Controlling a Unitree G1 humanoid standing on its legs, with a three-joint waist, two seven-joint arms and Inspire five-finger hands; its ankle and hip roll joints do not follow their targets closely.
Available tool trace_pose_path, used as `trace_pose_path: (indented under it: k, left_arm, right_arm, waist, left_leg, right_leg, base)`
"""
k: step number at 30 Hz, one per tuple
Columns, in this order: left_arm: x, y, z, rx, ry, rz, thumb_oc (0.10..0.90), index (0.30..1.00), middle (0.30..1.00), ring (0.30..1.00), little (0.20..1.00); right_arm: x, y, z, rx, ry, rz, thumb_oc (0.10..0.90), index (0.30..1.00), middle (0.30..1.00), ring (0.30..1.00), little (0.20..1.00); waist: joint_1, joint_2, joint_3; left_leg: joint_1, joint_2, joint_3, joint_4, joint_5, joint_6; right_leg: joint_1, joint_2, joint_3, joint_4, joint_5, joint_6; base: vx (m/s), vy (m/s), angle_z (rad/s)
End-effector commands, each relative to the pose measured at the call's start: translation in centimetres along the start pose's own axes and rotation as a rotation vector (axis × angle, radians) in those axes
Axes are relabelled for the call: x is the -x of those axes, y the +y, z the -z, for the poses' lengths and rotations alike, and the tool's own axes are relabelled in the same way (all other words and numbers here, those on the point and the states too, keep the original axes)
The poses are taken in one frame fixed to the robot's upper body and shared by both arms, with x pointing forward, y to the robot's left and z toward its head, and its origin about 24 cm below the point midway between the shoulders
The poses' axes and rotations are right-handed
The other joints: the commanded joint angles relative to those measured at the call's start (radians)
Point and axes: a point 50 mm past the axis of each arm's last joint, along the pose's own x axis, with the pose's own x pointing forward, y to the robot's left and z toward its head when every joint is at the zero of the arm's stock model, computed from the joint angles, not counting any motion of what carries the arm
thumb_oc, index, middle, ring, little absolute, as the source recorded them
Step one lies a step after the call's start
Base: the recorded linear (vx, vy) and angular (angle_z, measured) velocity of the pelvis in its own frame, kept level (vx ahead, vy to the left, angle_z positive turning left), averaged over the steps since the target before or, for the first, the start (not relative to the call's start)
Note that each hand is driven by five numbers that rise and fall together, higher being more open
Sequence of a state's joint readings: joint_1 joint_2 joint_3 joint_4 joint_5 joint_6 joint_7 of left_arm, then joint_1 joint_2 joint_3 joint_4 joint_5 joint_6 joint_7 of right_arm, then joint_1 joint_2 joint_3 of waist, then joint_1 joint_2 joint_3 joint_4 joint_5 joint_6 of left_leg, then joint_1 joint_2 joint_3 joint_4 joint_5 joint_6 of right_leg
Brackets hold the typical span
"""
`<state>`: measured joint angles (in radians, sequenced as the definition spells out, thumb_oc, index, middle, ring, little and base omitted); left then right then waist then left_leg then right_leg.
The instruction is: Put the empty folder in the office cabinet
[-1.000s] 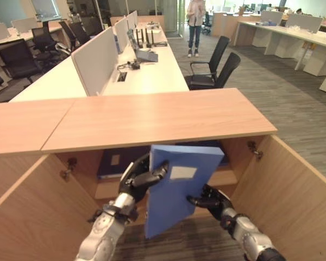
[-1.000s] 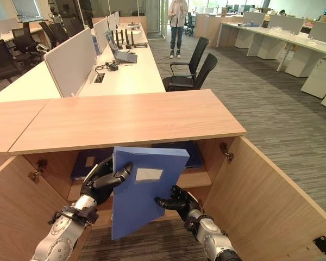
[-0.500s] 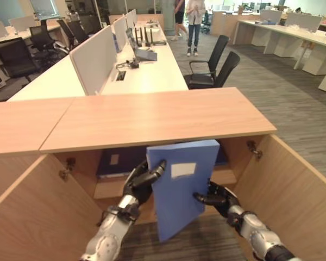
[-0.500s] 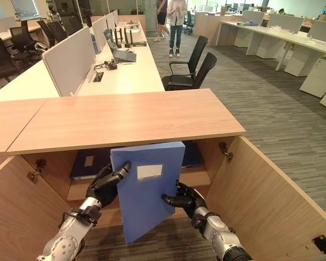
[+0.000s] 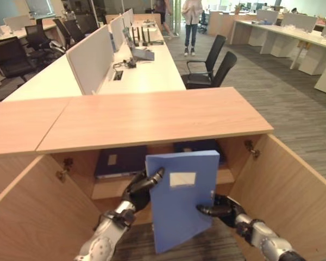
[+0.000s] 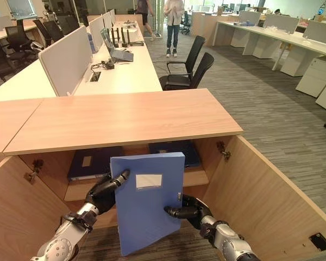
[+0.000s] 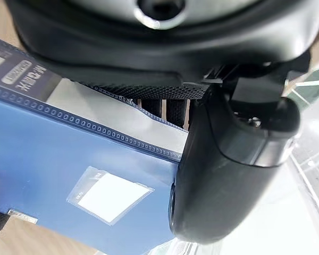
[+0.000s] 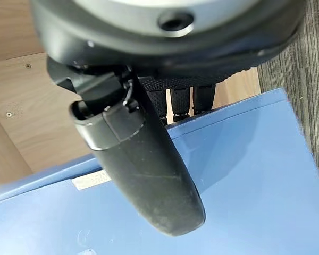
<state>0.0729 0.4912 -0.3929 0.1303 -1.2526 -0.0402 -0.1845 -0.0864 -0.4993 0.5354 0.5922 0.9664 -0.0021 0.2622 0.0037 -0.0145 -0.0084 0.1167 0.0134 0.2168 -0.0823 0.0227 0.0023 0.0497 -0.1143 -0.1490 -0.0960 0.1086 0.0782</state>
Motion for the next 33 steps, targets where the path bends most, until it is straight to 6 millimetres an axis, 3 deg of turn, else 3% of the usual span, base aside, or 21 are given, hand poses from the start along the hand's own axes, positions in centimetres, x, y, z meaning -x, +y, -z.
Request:
trace_pose_path:
  k: [1, 6, 16, 22, 27, 28, 29, 30, 33]
  left_arm:
    - [-1.5, -14.5, 7.4, 0.235, 0.314, 0.805, 0.400, 0.300, 0.300, 0.300, 0.300]
    - [-0.8, -15.6, 7.5, 0.189, 0.396, 0.949, 0.400, 0.300, 0.300, 0.300, 0.300]
    - [-0.1, -15.9, 8.5, 0.103, 0.543, 1.067, 0.400, 0.300, 0.300, 0.300, 0.300]
    - [-0.8, -16.2, 8.7, 0.049, 0.532, 1.067, 0.400, 0.300, 0.300, 0.300, 0.300]
    - [-1.8, -15.1, 8.2, 0.035, 0.442, 0.968, 0.400, 0.300, 0.300, 0.300, 0.300]
    - [-1.7, -15.1, 8.2, 0.035, 0.442, 0.968, 0.428, 0.342, 0.342, 0.342, 0.342]
    - [-1.8, -14.4, 8.2, 0.029, 0.429, 0.928, 0.522, 0.484, 0.484, 0.484, 0.484]
    - [-1.9, -12.8, 8.1, 0.002, 0.405, 0.845, 0.800, 0.900, 0.900, 0.900, 0.900]
    - [-1.8, -10.8, 8.0, -0.033, 0.383, 0.733, 0.800, 0.900, 0.900, 0.900, 0.900]
  right_arm:
    - [-4.0, 16.3, -8.5, -0.091, -0.335, -0.705, 0.400, 0.300, 0.300, 0.300, 0.300]
    - [-3.7, 18.1, -8.6, 0.069, -0.235, -0.850, 0.400, 0.300, 0.300, 0.300, 0.300]
    - [-2.5, 22.6, -8.3, 0.143, -0.162, -1.073, 0.400, 0.300, 0.300, 0.300, 0.300]
    - [-2.0, 24.8, -7.1, 0.038, -0.158, -1.132, 0.400, 0.300, 0.300, 0.300, 0.300]
    - [-1.8, 24.1, -5.8, -0.157, -0.178, -1.092, 0.400, 0.300, 0.300, 0.300, 0.300]
    - [-1.8, 24.1, -5.8, -0.157, -0.178, -1.092, 0.400, 0.300, 0.300, 0.300, 0.300]
    - [-1.8, 23.8, -5.8, -0.190, -0.197, -1.076, 0.400, 0.300, 0.300, 0.300, 0.300]
    - [-1.7, 22.8, -5.4, -0.277, -0.219, -1.034, 0.400, 0.300, 0.300, 0.300, 0.300]
    - [-1.8, 22.1, -5.4, -0.407, -0.255, -0.976, 0.400, 0.300, 0.300, 0.300, 0.300]
  waist:
    - [-0.008, -0.037, -0.032]
    - [-0.007, -0.042, -0.032]
    - [-0.002, -0.036, -0.033]
    - [-0.008, -0.032, -0.035]
    - [-0.017, -0.028, -0.032]
    - [-0.017, -0.028, -0.032]
    - [-0.018, -0.027, -0.031]
    - [-0.021, -0.024, -0.033]
    - [-0.024, -0.019, -0.032]
  left_leg:
    - [0.000, -0.030, -0.073, -0.005, -0.100, 0.006]
    - [-0.002, -0.029, -0.071, -0.005, -0.099, 0.004]
    - [-0.004, -0.029, -0.057, -0.005, -0.100, 0.001]
    - [-0.004, -0.028, -0.047, -0.005, -0.102, 0.000]
    - [-0.003, -0.029, -0.042, -0.005, -0.105, 0.000]
    - [-0.003, -0.029, -0.042, -0.005, -0.105, 0.000]
    - [-0.003, -0.029, -0.040, -0.005, -0.105, 0.000]
    - [-0.003, -0.029, -0.038, -0.005, -0.107, -0.001]
    - [-0.004, -0.028, -0.039, -0.005, -0.107, -0.002]
  right_leg:
    - [0.001, 0.037, 0.016, 0.015, -0.065, 0.019]
    - [-0.003, 0.036, 0.016, 0.014, -0.063, 0.021]
    - [-0.010, 0.034, 0.016, 0.011, -0.057, 0.026]
    - [-0.012, 0.033, 0.018, 0.011, -0.057, 0.025]
    - [-0.013, 0.033, 0.019, 0.010, -0.059, 0.025]
    - [-0.013, 0.033, 0.019, 0.010, -0.059, 0.025]
    - [-0.013, 0.033, 0.018, 0.010, -0.060, 0.025]
    - [-0.012, 0.032, 0.018, 0.009, -0.061, 0.026]
    - [-0.014, 0.033, 0.019, 0.009, -0.064, 0.026]
  base:
    - [0.00, 0.000, 0.00]
    - [0.00, 0.000, 0.00]
    - [0.01, 0.000, -0.04]
    - [0.01, 0.004, -0.06]
    - [0.01, 0.010, -0.04]
    - [0.01, 0.011, -0.04]
    - [0.02, 0.013, -0.04]
    - [0.03, 0.016, -0.06]
    - [0.03, 0.013, -0.05]
